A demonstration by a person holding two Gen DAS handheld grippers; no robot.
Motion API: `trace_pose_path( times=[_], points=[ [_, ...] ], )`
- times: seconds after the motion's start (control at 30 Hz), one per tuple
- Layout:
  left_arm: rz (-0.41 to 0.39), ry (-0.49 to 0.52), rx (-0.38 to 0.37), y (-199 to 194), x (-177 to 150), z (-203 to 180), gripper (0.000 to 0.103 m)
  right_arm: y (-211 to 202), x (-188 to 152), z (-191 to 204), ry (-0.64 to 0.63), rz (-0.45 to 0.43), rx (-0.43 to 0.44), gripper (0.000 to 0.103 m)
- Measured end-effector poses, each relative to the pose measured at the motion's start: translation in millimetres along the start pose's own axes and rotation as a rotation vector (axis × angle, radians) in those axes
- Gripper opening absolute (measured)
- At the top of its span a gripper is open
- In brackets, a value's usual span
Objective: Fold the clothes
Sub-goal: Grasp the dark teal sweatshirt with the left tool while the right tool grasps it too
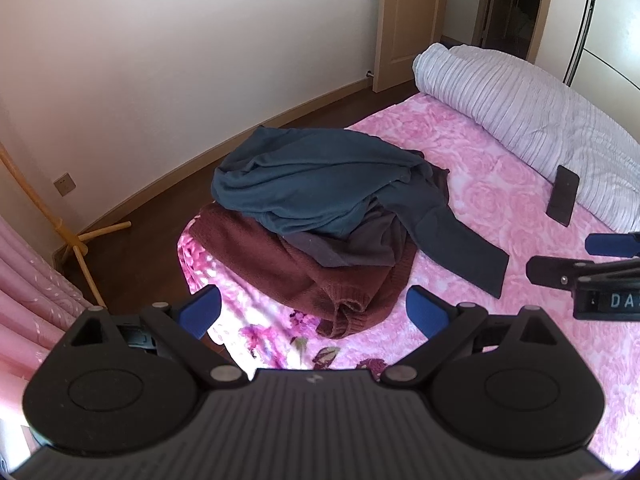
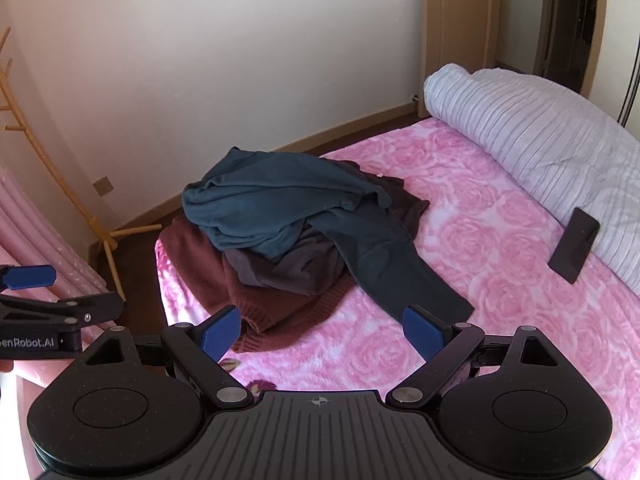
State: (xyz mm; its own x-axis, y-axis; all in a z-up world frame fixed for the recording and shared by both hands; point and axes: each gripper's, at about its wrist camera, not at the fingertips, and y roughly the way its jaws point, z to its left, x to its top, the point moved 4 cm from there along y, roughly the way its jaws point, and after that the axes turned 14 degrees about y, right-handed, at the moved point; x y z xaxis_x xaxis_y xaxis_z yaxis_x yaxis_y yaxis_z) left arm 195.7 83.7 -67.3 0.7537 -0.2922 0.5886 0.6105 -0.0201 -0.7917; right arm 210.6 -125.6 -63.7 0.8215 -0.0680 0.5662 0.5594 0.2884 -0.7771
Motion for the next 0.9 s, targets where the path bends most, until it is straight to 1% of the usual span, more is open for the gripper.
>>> trace_pose_path(
  times=[0.17, 0.23, 0.3, 0.37, 0.43, 0.53, 0.63, 0.67, 0.7, 0.77, 0.83, 0.87, 0.9],
  points=[
    [0.014, 0.056, 0.001, 22.4, 8.6, 10.8, 0.098, 16.7, 6.6, -0.2, -0.008, 0.014, -0.010, 0.091],
    [-0.005, 0.121, 0.009, 39.9, 16.1, 22.2, 0.098, 26.1, 9.9, -0.1, -0.023, 0.015, -0.026, 0.091],
    [-0.026, 0.190, 0.017, 57.9, 23.8, 34.0, 0.098, 40.1, 15.4, 4.2, -0.081, 0.005, -0.047, 0.091],
    [-0.039, 0.248, 0.015, 84.0, 34.0, 52.4, 0.098, 57.8, 22.4, 14.9, -0.186, -0.010, -0.037, 0.091],
    [-0.024, 0.309, 0.010, 117.1, 44.0, 71.9, 0.097, 80.1, 30.1, 26.0, -0.279, 0.004, -0.032, 0.091],
    [-0.008, 0.407, -0.006, 168.7, 59.2, 97.1, 0.096, 123.4, 47.6, 43.9, -0.390, 0.043, -0.046, 0.091],
    [-0.017, 0.525, -0.016, 223.8, 73.2, 119.5, 0.096, 171.7, 64.2, 56.9, -0.468, 0.088, -0.032, 0.091],
    [-0.012, 0.580, -0.022, 244.5, 76.4, 125.3, 0.092, 189.5, 70.2, 61.7, -0.494, 0.105, -0.026, 0.091],
    [-0.006, 0.630, -0.029, 261.4, 77.6, 129.7, 0.085, 207.7, 75.1, 65.5, -0.523, 0.124, -0.026, 0.091],
    [0.000, 0.719, -0.048, 293.0, 78.2, 136.8, 0.084, 244.7, 86.7, 70.2, -0.573, 0.149, -0.034, 0.091],
    [-0.003, 0.787, -0.079, 316.9, 76.9, 142.3, 0.083, 282.0, 99.6, 72.4, -0.617, 0.165, -0.049, 0.090],
    [-0.004, 0.817, -0.096, 327.5, 75.4, 144.6, 0.080, 300.7, 106.0, 73.5, -0.639, 0.173, -0.056, 0.090],
    [-0.004, 0.830, -0.113, 334.5, 74.5, 145.9, 0.072, 319.3, 112.5, 74.6, -0.660, 0.180, -0.064, 0.090]
  ],
)
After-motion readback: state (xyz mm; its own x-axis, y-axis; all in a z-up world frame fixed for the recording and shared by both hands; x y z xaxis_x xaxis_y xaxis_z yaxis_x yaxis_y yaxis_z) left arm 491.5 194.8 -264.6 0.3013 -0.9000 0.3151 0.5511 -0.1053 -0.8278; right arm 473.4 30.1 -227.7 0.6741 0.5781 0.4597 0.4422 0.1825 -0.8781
